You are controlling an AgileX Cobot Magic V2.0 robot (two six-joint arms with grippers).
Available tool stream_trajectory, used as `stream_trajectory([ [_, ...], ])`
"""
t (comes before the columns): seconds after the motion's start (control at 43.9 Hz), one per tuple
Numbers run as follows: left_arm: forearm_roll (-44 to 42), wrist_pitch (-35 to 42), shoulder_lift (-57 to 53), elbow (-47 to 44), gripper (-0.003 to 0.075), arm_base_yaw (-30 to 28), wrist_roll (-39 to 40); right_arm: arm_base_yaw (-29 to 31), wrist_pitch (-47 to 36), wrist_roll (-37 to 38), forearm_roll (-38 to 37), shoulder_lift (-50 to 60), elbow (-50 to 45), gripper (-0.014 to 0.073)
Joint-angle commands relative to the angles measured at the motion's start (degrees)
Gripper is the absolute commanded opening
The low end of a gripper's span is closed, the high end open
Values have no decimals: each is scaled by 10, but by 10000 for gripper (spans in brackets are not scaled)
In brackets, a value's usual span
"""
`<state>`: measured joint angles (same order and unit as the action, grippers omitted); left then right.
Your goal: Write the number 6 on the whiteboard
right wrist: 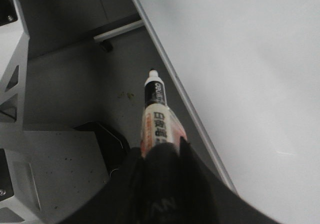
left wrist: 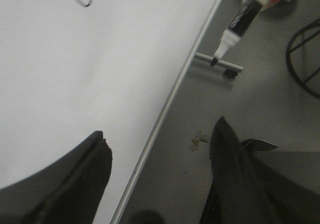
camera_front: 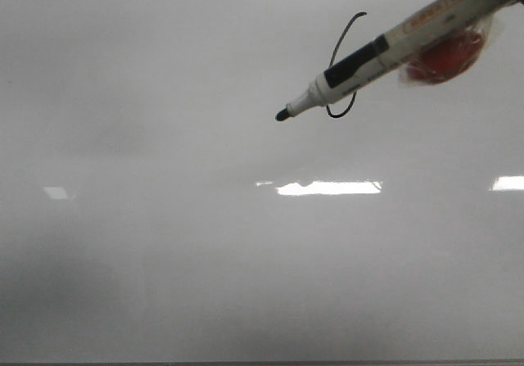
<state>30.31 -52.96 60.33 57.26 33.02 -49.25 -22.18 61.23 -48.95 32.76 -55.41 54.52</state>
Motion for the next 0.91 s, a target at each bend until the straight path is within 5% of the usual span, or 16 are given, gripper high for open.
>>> stream_trajectory([
  [0.0, 26, 44, 22, 33, 419, 63, -2, -1, -12, -10, 15, 7, 18, -57],
  [0.319, 25, 103, 134, 84, 419, 172, -2, -1, -15, -10, 15, 7, 18, -57],
  [0.752, 28, 129, 214, 111, 417, 184, -26, -1, -16, -10, 15, 7, 18, -57],
  [0.888, 30, 125, 217, 111, 309, 185, -47, -1, -17, -10, 15, 7, 18, -57],
])
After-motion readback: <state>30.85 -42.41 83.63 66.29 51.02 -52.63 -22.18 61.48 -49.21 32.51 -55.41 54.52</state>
